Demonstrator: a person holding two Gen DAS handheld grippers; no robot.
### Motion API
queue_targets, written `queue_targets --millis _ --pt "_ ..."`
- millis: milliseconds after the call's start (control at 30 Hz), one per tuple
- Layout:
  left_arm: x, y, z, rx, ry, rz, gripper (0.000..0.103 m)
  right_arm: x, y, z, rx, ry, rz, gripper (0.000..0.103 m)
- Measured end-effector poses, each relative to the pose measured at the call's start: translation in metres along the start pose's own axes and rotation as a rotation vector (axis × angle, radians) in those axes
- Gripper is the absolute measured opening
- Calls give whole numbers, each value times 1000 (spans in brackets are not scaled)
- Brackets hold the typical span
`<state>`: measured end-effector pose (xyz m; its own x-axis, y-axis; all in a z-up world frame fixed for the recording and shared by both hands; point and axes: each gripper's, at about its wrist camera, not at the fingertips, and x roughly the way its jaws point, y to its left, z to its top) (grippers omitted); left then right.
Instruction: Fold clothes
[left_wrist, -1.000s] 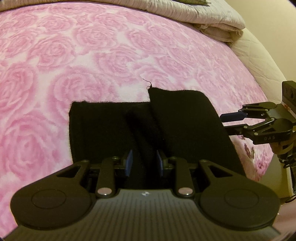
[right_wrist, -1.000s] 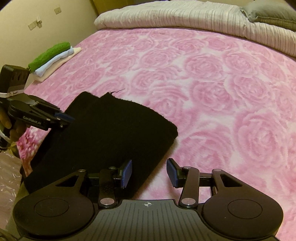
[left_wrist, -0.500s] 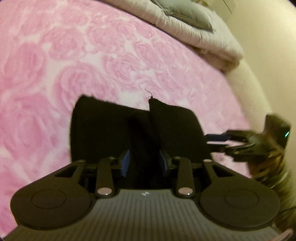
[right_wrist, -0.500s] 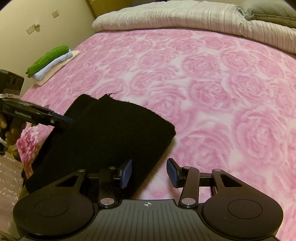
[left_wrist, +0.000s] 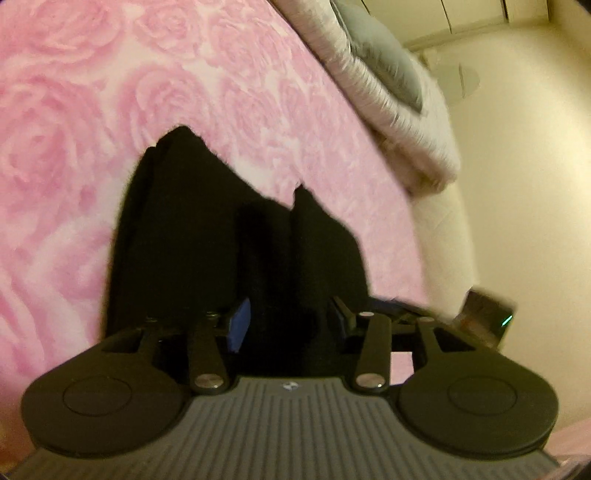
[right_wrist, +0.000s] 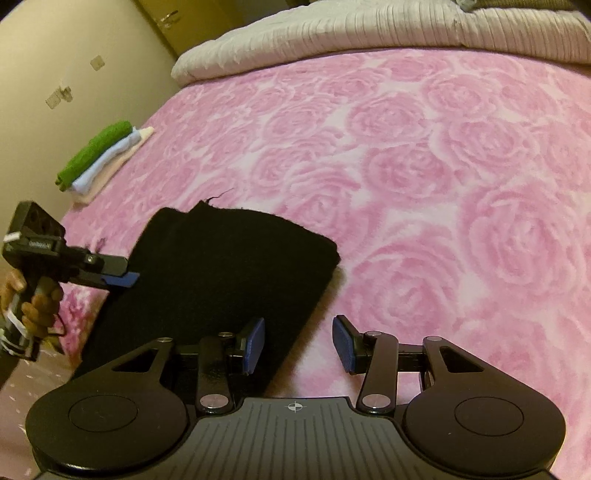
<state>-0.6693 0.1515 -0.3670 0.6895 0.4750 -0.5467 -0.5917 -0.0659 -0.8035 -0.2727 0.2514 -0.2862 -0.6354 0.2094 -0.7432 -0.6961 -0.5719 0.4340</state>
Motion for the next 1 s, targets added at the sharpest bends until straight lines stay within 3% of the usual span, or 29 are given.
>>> queue_targets --millis 233,300,433,533,867,1000 --pt "16 -5 2 20 -1 -1 46 5 1 3 32 -7 28 46" --pt "19 -11 -2 74 3 15 29 6 -3 1 56 -2 41 45" --pt "13 -20 -6 134 -30 35 21 10 -7 -4 109 2 78 45" --pt "-2 -30 -6 187 -66 59 20 13 3 -2 80 9 81 44" --pt "-51 -14 16 217 -90 179 18 38 67 33 -127 68 84 43" --pt "-50 2 13 193 -87 177 19 53 81 34 -174 84 64 44"
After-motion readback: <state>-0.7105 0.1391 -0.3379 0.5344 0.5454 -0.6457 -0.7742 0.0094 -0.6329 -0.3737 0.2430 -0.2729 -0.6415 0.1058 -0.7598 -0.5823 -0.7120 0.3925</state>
